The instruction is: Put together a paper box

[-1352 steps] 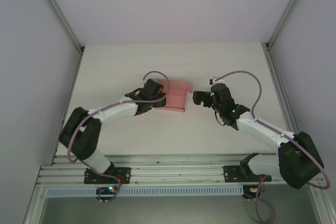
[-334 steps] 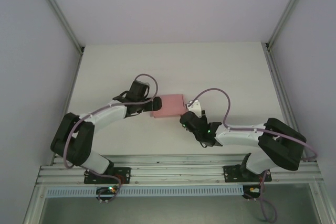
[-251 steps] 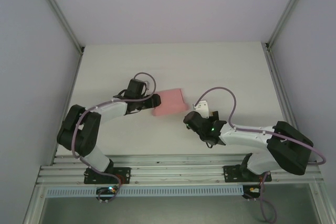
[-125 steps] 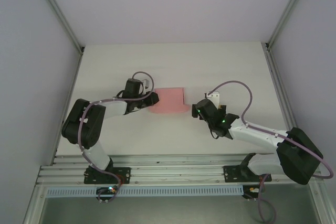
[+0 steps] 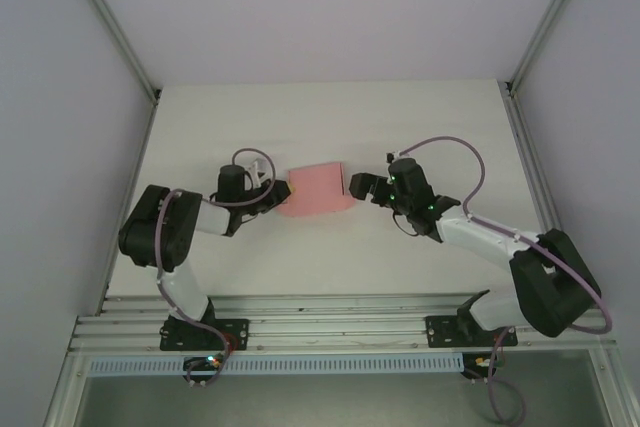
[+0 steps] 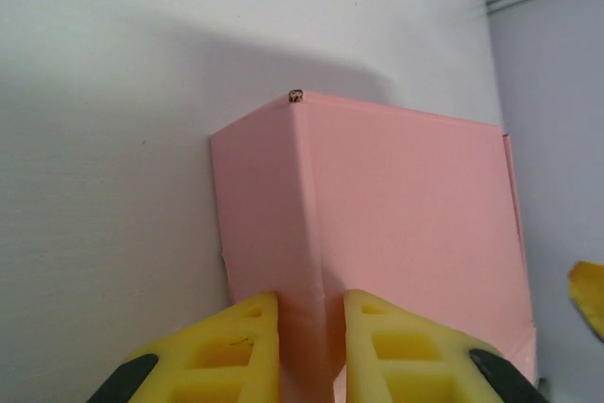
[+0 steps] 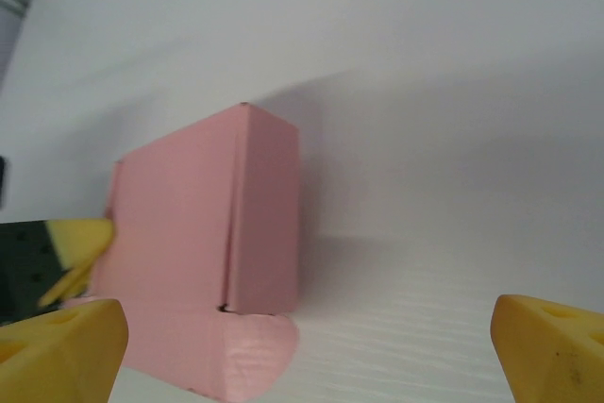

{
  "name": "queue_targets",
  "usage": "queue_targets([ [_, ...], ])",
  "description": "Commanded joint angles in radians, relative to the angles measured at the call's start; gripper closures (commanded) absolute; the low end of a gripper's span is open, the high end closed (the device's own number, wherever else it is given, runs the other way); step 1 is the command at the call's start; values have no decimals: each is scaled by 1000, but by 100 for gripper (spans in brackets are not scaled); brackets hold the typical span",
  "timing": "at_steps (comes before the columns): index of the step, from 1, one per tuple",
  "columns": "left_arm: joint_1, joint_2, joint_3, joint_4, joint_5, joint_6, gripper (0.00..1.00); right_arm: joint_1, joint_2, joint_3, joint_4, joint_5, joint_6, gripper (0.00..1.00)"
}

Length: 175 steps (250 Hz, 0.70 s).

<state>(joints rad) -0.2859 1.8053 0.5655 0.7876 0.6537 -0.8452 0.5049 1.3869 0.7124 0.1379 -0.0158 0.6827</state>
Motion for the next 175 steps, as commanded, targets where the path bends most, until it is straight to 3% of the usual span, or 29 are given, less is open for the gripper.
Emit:
queue_targets([
  [1,29,83,-39,246,109,-134,82,-23,84,63,32,-187,31,0],
  [34,47,187,-43,482,161,-257,81,-61,238,159,46,-361,18,0],
  [82,49,196,-40,481,161,-242,81,-141,430,249,191,-564,131,1],
  [128,51,195,-27,465,163,-242,81,-144,538,280,373,-709,232,11],
  [175,50,182,-25,442,159,-228,81,-144,545,283,385,-742,235,36],
])
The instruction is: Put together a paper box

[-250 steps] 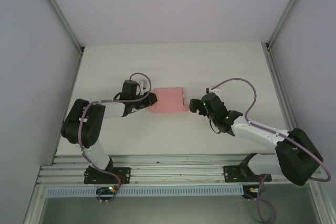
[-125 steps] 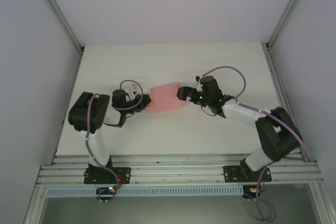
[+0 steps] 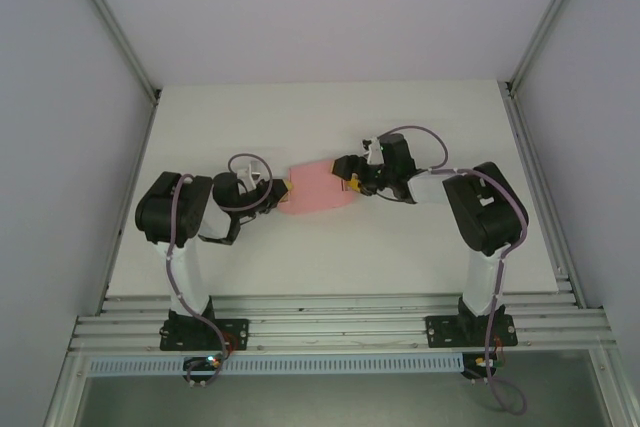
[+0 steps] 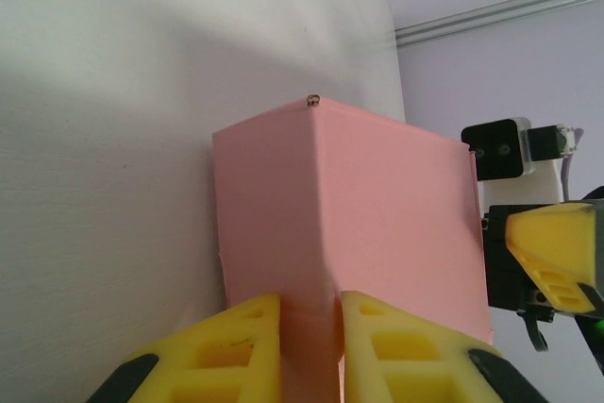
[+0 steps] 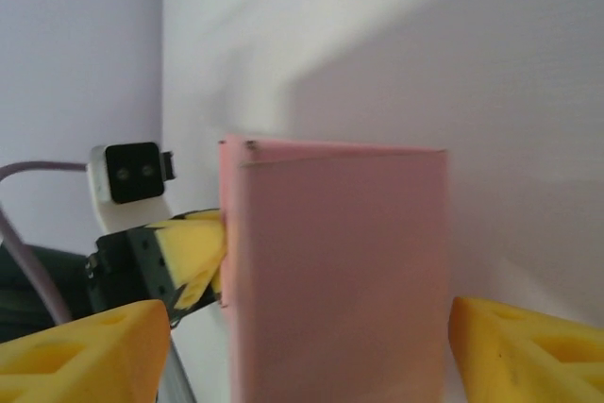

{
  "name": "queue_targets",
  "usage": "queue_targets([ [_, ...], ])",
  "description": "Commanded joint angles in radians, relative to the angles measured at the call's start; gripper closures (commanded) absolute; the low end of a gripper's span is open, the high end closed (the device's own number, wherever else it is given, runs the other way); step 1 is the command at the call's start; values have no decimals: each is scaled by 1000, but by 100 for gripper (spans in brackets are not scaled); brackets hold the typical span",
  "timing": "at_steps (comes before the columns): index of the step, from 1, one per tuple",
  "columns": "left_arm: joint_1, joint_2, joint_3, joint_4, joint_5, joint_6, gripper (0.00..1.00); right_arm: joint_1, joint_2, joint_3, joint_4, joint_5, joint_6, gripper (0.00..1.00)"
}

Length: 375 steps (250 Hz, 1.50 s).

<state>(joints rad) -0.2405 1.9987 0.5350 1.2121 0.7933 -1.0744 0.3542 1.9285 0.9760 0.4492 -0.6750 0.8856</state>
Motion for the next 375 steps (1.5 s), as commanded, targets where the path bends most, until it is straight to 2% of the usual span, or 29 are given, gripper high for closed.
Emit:
queue_targets([
  [1,4,-12,4,15,20,3,81,6,3,20,74,-83,31,37],
  [12,4,-19,4,6,19,10,81,5,0,20,77,-84,33,45],
  [38,4,-40,2,-20,20,33,79,5,-6,18,88,-91,37,55],
  [55,3,-65,3,-42,19,47,77,4,-13,14,85,-88,41,57],
  [79,3,-125,9,-99,17,86,66,1,-44,-1,68,-67,30,62],
  [95,0,-185,23,-186,14,137,48,-1,-80,-12,25,-30,11,62],
  [111,-12,-259,40,-304,-6,217,13,-7,-131,-23,-66,50,12,61],
  [117,-23,-289,49,-360,-18,256,2,-10,-149,-23,-104,78,10,61],
  [120,-28,-305,56,-392,-26,275,0,-11,-157,-23,-124,91,9,61],
  [141,-82,-427,112,-673,-120,468,0,-19,-217,-25,-234,161,19,64],
  [161,-170,-532,195,-972,-344,722,0,-33,-264,-24,-316,196,86,65],
  [166,-221,-552,215,-1031,-402,788,0,-41,-273,-21,-338,195,107,65],
  [190,-368,-616,259,-1163,-631,1054,0,-81,-311,-24,-369,169,212,62],
  [211,-460,-659,246,-1157,-731,1232,0,-104,-353,-48,-361,174,302,65],
  [234,-513,-682,223,-1119,-787,1363,0,-138,-399,-61,-397,158,374,70],
  [279,-587,-637,223,-1032,-908,1570,0,-181,-443,-64,-486,43,434,68],
  [305,-623,-580,250,-977,-963,1650,0,-182,-448,-67,-497,-19,447,67],
  [333,-661,-512,266,-905,-1008,1739,0,-181,-444,-107,-429,-67,518,71],
  [363,-669,-451,294,-870,-1058,1771,0,-178,-426,-146,-326,-152,598,74],
  [375,-670,-438,307,-863,-1078,1770,3,-177,-421,-147,-326,-173,595,74],
])
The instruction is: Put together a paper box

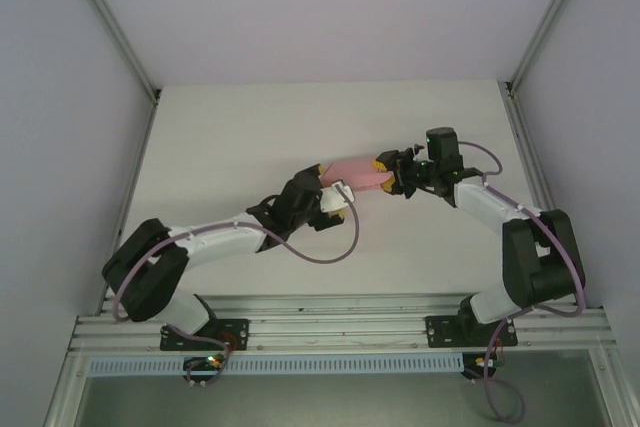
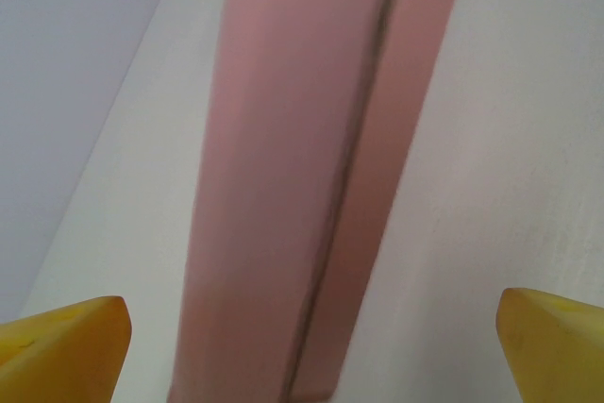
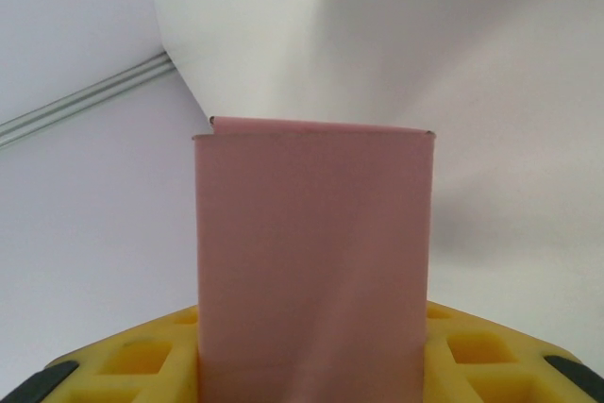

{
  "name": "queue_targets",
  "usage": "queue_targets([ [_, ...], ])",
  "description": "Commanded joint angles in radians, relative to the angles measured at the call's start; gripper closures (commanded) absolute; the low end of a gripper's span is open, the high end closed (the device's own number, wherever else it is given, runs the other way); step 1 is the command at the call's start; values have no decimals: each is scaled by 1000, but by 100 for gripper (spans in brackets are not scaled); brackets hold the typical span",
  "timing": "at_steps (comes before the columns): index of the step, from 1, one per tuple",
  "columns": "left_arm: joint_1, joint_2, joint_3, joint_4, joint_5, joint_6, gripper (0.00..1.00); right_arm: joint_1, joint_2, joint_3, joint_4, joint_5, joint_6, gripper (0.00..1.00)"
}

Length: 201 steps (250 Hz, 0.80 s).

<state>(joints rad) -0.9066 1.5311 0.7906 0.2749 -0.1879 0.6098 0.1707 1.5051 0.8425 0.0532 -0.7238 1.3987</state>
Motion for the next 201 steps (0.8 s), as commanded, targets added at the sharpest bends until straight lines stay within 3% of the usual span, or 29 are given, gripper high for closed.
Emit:
queue_targets([
  [1,-3,30,52,75,-98,85,4,7,2,-13,68,-125,80,74],
  [22,-5,32,56,77,-82,84,10,9,9,0,0,-134,37,73],
  [67,-5,30,55,57,-17,85,15,27,37,-12,45,-181,54,73],
  [106,-5,1,57,13,30,62,37,40,53,2,28,-203,27,72],
  [145,4,-40,20,37,50,74,48,41,53,-24,94,-225,70,69],
  [188,20,-64,29,-12,68,55,61,36,37,-19,57,-212,8,46],
  [201,23,-68,39,-51,83,53,64,24,19,-16,38,-180,-31,46],
])
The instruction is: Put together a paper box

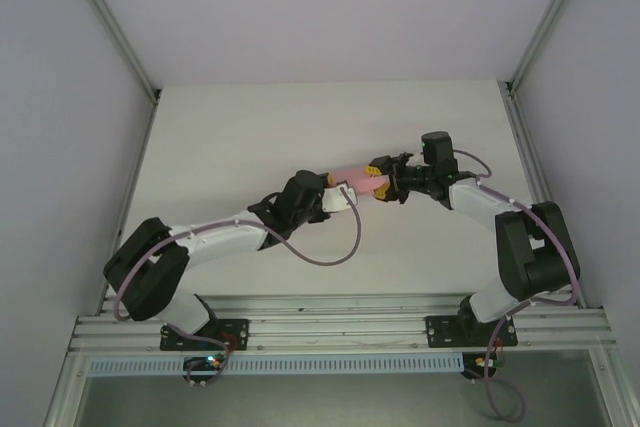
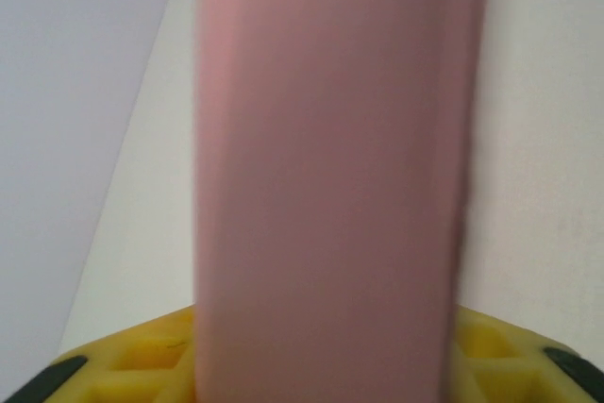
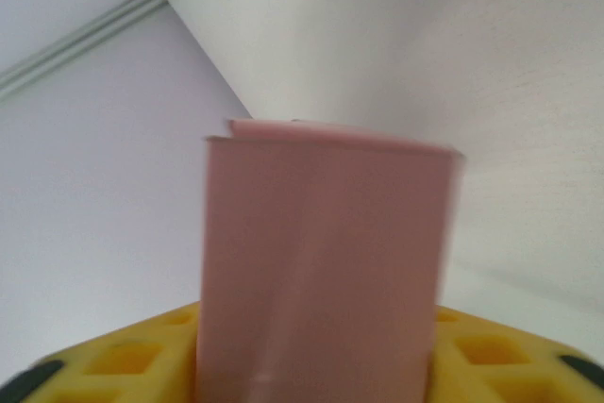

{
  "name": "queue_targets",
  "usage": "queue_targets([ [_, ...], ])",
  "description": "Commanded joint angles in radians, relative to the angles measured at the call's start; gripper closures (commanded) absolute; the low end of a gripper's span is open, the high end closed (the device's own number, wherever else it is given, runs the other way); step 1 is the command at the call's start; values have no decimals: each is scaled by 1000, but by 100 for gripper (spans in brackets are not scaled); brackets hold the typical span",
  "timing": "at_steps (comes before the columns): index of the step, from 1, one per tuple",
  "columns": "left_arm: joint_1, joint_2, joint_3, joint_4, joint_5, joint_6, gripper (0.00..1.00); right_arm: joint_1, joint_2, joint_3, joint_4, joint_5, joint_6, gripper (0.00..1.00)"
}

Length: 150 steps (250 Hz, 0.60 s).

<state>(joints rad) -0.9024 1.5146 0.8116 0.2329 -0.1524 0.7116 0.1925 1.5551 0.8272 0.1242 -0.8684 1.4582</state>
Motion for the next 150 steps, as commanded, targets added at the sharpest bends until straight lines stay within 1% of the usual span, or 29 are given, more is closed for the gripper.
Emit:
queue_targets([
  [1,19,-51,19,-11,48,-50,65,2,-34,-1,-33,-31,-94,46],
  [6,21,-51,21,-20,48,-53,67,-4,-44,1,-44,-10,-110,46],
  [10,23,-53,22,-24,53,-57,68,-7,-54,1,-54,11,-122,43],
  [18,26,-54,26,-43,64,-64,68,-14,-77,3,-74,57,-147,36],
  [23,27,-57,27,-60,71,-67,68,-17,-91,5,-84,86,-169,30],
  [26,29,-58,30,-71,76,-71,68,-21,-98,7,-91,101,-185,23],
  [31,31,-62,33,-89,85,-77,68,-25,-112,13,-111,128,-216,5],
  [32,31,-63,34,-94,87,-78,68,-26,-114,15,-115,133,-221,2],
  [34,33,-63,36,-103,91,-80,68,-29,-120,18,-124,145,-233,0],
  [53,48,-78,57,-193,141,-99,68,-49,-153,46,-219,259,-355,0],
  [57,54,-84,62,-214,155,-101,68,-52,-187,50,-240,287,-382,0],
  [79,78,-104,88,-311,191,-115,69,-58,-259,70,-335,459,-562,0],
  [90,97,-112,110,-385,235,-110,68,-59,-295,71,-362,536,-652,0],
  [100,111,-114,138,-478,286,-97,67,-59,-331,56,-356,575,-730,0],
  [110,134,-106,170,-578,332,-76,66,-59,-374,22,-300,583,-808,0],
  [129,166,-72,228,-740,396,-40,66,-59,-474,-99,-89,559,-944,0],
  [150,196,-17,286,-865,428,-16,67,-59,-582,-275,201,582,-974,0],
])
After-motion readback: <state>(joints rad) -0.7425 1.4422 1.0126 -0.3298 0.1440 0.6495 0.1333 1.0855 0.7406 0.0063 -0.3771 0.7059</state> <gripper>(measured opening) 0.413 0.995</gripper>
